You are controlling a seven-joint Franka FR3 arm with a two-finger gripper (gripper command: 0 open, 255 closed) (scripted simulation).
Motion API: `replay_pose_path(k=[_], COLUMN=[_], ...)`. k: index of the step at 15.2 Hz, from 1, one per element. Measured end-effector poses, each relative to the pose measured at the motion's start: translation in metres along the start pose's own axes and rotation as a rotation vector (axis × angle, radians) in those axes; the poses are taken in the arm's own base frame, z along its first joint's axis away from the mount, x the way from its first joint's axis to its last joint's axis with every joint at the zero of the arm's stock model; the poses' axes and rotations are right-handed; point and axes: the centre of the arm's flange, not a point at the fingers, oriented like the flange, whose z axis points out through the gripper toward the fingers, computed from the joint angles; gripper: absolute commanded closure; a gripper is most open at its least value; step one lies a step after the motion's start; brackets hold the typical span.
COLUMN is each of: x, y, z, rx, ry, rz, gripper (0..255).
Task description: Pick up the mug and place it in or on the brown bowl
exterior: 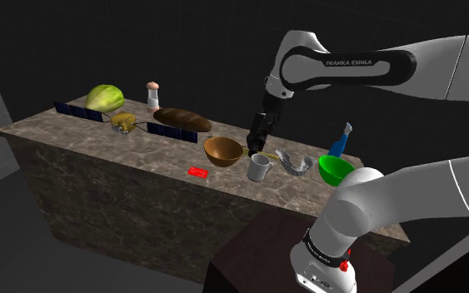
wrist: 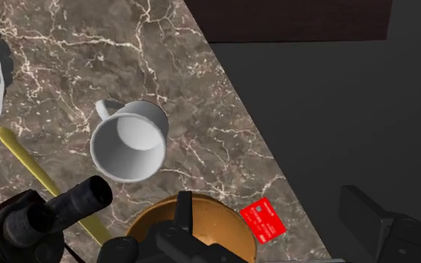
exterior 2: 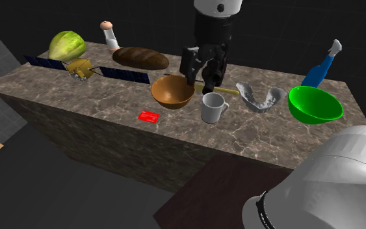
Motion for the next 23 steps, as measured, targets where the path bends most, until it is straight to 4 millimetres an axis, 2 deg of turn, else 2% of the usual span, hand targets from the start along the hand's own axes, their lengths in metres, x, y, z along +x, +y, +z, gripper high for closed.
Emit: replay_pose_path(k=[13, 19, 23], x=[0.023, 0.021, 0.022], y=[0.061, 0.068, 0.069], z=[0.153, 0.189, 0.201], rx=[-0.101, -0.107, -0.107], ry=[-0.051, -0.053, -0.053], rz=[0.008, 0.008, 0.007], gripper=[0, 0, 0])
